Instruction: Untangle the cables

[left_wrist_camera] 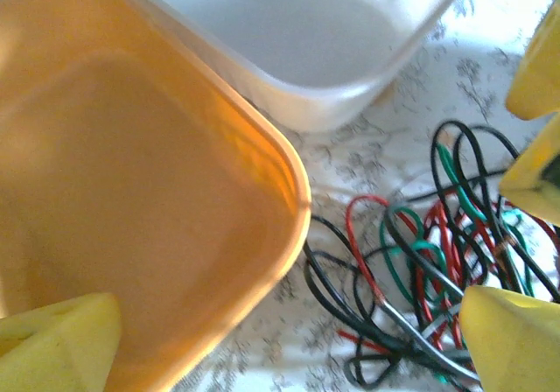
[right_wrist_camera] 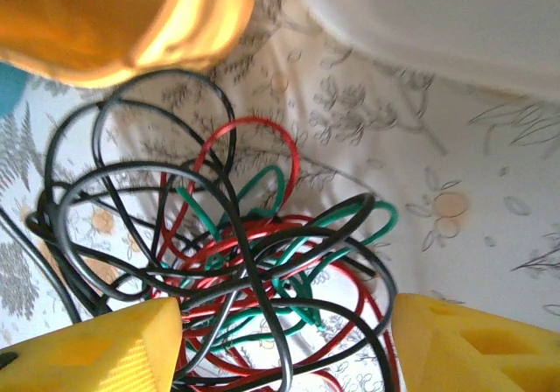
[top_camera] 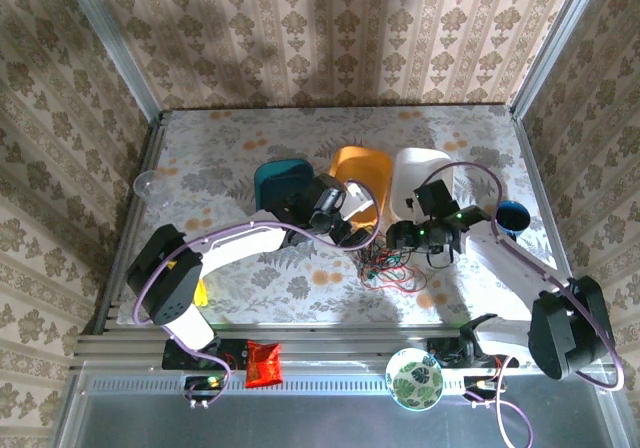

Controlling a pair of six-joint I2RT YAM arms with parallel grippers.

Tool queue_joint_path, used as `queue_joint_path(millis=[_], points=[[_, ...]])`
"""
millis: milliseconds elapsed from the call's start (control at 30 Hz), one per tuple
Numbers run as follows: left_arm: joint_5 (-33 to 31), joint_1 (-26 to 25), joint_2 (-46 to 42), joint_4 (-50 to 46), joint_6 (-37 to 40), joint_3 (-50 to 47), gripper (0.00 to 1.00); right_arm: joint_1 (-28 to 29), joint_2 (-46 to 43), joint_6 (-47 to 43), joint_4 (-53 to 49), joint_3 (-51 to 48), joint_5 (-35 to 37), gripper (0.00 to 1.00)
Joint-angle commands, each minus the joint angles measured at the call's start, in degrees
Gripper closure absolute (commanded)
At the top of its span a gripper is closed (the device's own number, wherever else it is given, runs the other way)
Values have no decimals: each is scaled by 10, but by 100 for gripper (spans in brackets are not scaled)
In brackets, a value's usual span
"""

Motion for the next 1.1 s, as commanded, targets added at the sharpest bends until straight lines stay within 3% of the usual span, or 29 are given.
queue_joint_path(millis=[0, 167, 367, 500, 700, 800, 867, 1067], points=[[36, 12, -10, -69, -35, -8, 0, 9, 39, -18, -33, 14, -56, 34], [57, 26, -23, -87, -45, -24, 3, 18, 100, -21, -19, 19, -70, 39], [98, 37, -3, -124, -30, -2, 12, 48, 174, -50, 4, 79, -100, 63], [127, 44, 19, -143, -7, 21, 12, 69, 208, -62, 11, 127, -107, 68], [135, 52, 51, -158, 6, 40, 13, 75, 234, -69, -3, 172, -86, 65], [126, 51, 58, -154, 10, 37, 14, 74, 218, -61, 0, 162, -70, 47], [122, 51, 59, -152, 10, 35, 17, 71, 199, -55, 5, 150, -56, 41], [100, 39, 66, -149, 20, 33, 21, 64, 135, -57, -13, 124, -37, 42]])
